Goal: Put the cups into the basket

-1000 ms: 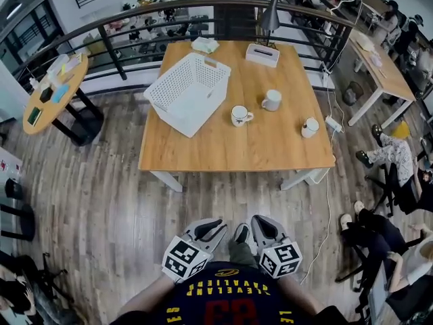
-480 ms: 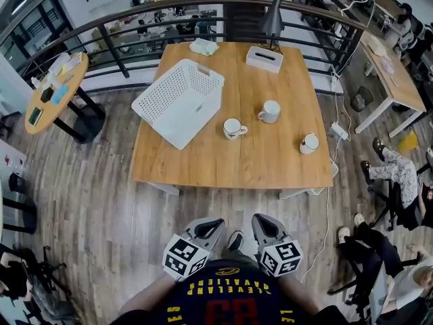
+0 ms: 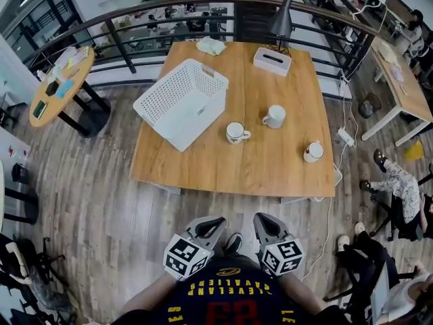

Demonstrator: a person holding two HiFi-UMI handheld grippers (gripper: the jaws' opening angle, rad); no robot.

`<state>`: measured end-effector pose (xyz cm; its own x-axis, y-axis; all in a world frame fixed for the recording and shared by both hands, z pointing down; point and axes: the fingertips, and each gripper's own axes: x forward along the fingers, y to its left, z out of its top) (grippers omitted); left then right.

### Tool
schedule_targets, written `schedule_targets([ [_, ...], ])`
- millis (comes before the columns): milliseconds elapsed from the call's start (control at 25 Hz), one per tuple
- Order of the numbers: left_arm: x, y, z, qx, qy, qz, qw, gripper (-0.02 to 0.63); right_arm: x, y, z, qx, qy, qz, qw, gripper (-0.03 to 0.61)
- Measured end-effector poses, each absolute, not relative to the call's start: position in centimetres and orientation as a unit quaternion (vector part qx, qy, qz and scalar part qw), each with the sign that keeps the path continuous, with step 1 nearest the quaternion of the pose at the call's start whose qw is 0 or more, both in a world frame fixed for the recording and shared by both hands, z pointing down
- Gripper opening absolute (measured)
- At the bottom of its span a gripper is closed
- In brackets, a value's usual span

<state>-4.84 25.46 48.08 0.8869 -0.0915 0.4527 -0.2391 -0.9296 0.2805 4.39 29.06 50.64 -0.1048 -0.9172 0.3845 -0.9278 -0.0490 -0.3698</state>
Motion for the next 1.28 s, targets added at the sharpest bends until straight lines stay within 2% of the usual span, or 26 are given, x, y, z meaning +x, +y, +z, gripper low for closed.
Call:
schedule_targets([
  [640,0.0,16.8,50.6,0.956,-0.032,0.226,0.184,0.046,8.5,20.4,51.6,0.686,-0.665,0.295,0.026,0.015],
  [920,1.5,9.9,52.4,0.953,-0.023,0.256,0.159,0.049,9.2,13.8,50.4,0.688,-0.668,0.281,0.039,0.015],
  [1160,3.5,6.4,54.7,0.953,-0.002,0.285,0.100,0.135,10.9,10.0,51.0,0.693,-0.669,0.246,0.106,0.015],
  [1280,4.4,5.2,56.1,0.951,0.014,0.296,0.084,0.143,12.5,8.5,52.2,0.689,-0.671,0.213,0.172,0.019],
])
